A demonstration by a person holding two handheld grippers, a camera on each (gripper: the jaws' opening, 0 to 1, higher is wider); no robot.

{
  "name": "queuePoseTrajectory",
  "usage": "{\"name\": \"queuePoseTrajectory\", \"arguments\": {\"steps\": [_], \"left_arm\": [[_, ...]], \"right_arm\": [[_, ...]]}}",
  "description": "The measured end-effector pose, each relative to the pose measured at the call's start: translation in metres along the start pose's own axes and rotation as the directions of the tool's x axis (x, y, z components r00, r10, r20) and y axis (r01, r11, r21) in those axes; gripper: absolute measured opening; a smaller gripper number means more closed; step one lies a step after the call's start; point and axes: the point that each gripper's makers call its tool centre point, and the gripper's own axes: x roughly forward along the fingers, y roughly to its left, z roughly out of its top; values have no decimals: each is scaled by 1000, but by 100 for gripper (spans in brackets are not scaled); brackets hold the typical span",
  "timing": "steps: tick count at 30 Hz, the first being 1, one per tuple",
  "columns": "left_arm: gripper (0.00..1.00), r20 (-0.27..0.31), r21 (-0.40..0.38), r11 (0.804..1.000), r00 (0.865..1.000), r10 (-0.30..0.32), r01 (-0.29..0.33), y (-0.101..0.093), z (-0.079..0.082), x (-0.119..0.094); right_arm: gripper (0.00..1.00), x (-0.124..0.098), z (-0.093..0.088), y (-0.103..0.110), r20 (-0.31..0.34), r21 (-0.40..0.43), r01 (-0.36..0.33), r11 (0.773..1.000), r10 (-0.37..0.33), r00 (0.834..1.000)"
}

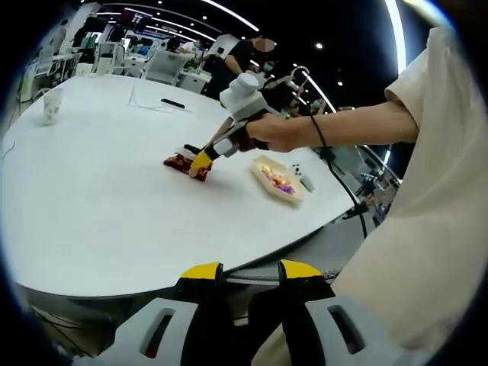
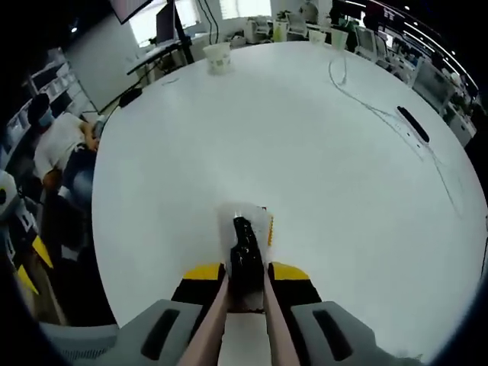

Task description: Place the target food into the container with the food tongs after gripping and lifting it, then release it inside without dropping or visibly crushing the food.

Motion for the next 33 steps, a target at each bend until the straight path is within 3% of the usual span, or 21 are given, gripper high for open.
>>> {"name": "queuePoseTrajectory", "arguments": {"steps": [3, 13, 20, 25, 33], "left_arm": [[28, 2, -1, 1000, 1000, -3, 3, 0, 1, 1], [28, 0, -6, 1000, 1000, -6, 6, -1, -2, 1], [28, -6, 0, 1000, 1000, -9, 9, -1, -3, 1], [28, -4, -1, 1000, 1000, -16, 16, -4, -5, 5], [28, -5, 0, 999, 999, -35, 35, -11, -6, 9]], "right_arm": [[19, 5, 3, -14, -2, -1, -3, 1000, 3, 1000], [23, 13, 3, -20, 10, -41, 22, 999, -22, 1000], [24, 8, 3, -8, 8, -41, 7, 999, -6, 1000], [25, 7, 1, 0, -19, -159, -14, 987, 11, 1000], [27, 6, -1, 3, -14, -165, -19, 986, 17, 1000]]}}
